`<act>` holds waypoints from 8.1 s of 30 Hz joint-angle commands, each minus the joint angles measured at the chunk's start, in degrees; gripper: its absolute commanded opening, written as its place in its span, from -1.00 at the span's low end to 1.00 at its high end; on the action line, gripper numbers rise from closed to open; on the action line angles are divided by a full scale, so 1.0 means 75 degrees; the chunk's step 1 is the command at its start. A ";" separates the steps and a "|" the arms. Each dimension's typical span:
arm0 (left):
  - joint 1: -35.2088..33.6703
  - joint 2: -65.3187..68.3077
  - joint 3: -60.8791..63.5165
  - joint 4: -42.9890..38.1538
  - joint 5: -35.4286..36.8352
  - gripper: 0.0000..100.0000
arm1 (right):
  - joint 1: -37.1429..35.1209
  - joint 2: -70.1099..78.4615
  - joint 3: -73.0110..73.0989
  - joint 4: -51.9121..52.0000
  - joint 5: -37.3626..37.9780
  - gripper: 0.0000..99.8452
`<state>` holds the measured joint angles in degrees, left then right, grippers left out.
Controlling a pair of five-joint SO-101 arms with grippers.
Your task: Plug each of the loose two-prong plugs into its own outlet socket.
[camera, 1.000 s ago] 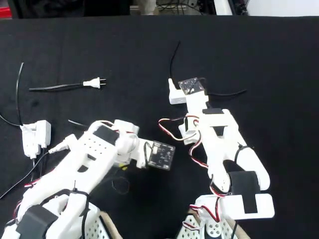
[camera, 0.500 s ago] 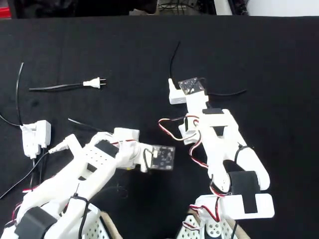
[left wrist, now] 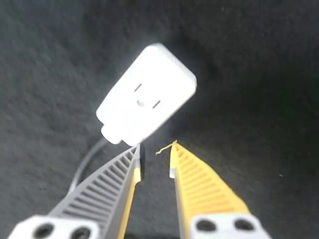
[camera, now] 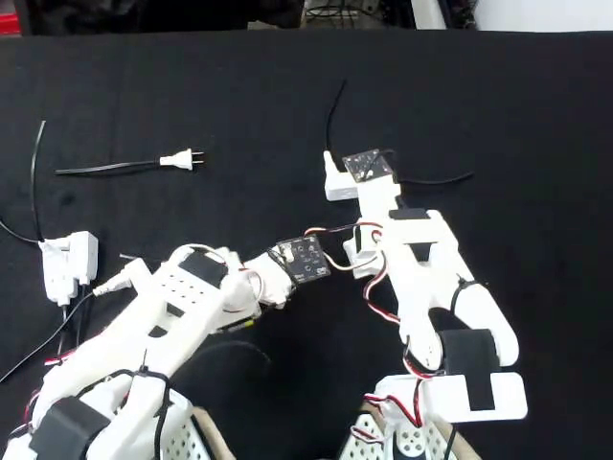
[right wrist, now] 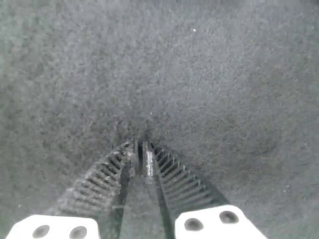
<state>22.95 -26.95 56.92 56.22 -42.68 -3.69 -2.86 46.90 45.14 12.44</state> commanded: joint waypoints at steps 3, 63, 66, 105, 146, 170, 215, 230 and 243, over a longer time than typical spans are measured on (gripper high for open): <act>-0.0088 -0.0129 -0.0451 0.0821 0.0199 -0.77 | -0.0082 0.0041 -0.0182 -0.0117 0.0047 -0.92; -0.5034 -0.1477 -0.1729 -0.2403 0.6799 -0.47 | -0.3282 0.5761 -1.7448 0.7478 -0.0305 -0.69; -0.4648 0.0164 -0.2925 -0.2415 0.7314 -0.46 | -0.3364 0.4917 -1.6158 0.7478 -0.0293 -0.90; -0.4343 1.2530 -1.8303 0.4677 1.2319 -0.40 | -0.3622 -0.2831 -0.2878 0.3364 0.0281 -0.92; -0.3089 1.2343 -1.7717 0.6013 0.9940 -0.94 | -0.2919 -0.3206 -0.1084 0.2379 0.0621 -0.92; 0.0182 0.6318 -0.9559 0.4947 0.9295 -0.94 | 0.0856 -0.4612 -0.3440 0.6646 0.1442 -0.92; 0.2397 0.1231 -0.8434 0.5955 0.6693 -0.55 | 0.2637 -0.5445 -0.0158 0.5556 0.2063 -0.62; -0.2819 -0.5158 -0.1412 0.3833 0.3610 -0.56 | -0.1711 -0.2491 -0.0826 0.3681 -0.1125 -0.62; -0.3487 -0.8322 0.2842 0.1547 0.3610 -0.56 | -0.2919 -0.2069 0.1178 0.1782 -0.2215 -0.62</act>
<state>-2.64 -85.14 76.09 68.79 -15.25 -24.79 -18.07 55.25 59.56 -1.71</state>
